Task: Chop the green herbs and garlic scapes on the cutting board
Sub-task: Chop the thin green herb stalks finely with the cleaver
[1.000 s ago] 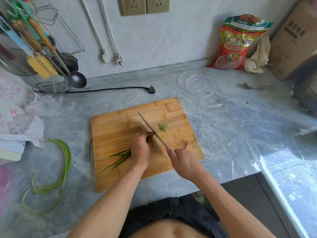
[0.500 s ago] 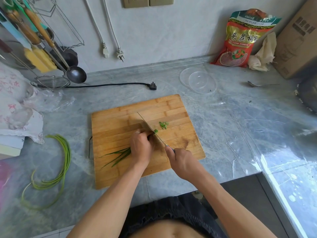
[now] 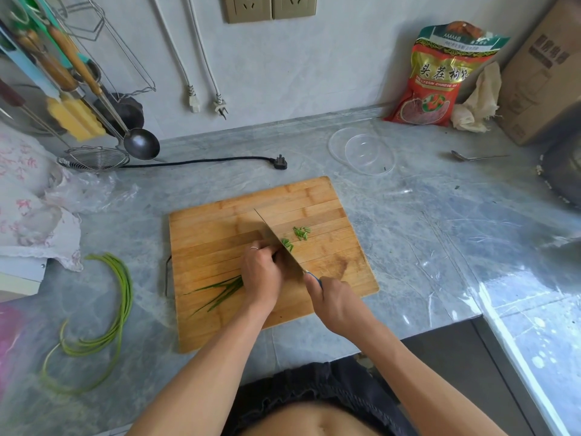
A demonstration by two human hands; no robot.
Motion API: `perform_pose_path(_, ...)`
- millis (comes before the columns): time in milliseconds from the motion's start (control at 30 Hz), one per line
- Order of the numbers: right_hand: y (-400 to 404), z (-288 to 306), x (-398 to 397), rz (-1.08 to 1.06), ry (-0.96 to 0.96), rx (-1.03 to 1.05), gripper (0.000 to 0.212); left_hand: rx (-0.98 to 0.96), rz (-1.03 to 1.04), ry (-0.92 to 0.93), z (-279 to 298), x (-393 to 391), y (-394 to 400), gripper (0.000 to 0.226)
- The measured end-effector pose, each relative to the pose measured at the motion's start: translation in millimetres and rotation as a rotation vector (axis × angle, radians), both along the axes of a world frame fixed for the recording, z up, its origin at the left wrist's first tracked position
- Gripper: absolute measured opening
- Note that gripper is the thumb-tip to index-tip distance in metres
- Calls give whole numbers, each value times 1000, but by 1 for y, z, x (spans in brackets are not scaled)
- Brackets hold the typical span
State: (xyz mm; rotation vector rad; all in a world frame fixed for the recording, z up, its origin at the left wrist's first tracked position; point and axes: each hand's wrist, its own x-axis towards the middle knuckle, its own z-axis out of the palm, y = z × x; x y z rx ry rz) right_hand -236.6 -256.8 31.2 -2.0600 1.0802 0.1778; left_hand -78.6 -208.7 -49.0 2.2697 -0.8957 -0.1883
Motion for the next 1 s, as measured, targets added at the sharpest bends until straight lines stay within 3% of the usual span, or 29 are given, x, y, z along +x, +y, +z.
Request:
perform_pose_path(233,-5,2,13,38,2,4,59,36,-8,-40,-6,1,6,19)
perform_pose_path(467,-24,5,9,-105,-31,29,61,0,7,-40,1,-3,6,13)
perform_pose_path(633,-23,16,1,-95,-56,82,63,56,-71,-107,-1,0,12,13)
perform_pose_path(733,-16,14,1,-87,-63,75,71,50,-67,-45,0,6,11,17)
perform_pose_path(833,-10,11,-1,-47,-94,56,64,-17,-53,19,5,5,11,20)
perform_pose_path(1000,-3,14,-4,-16,-90,69,60,-33,-55,-26,4,1,12,18)
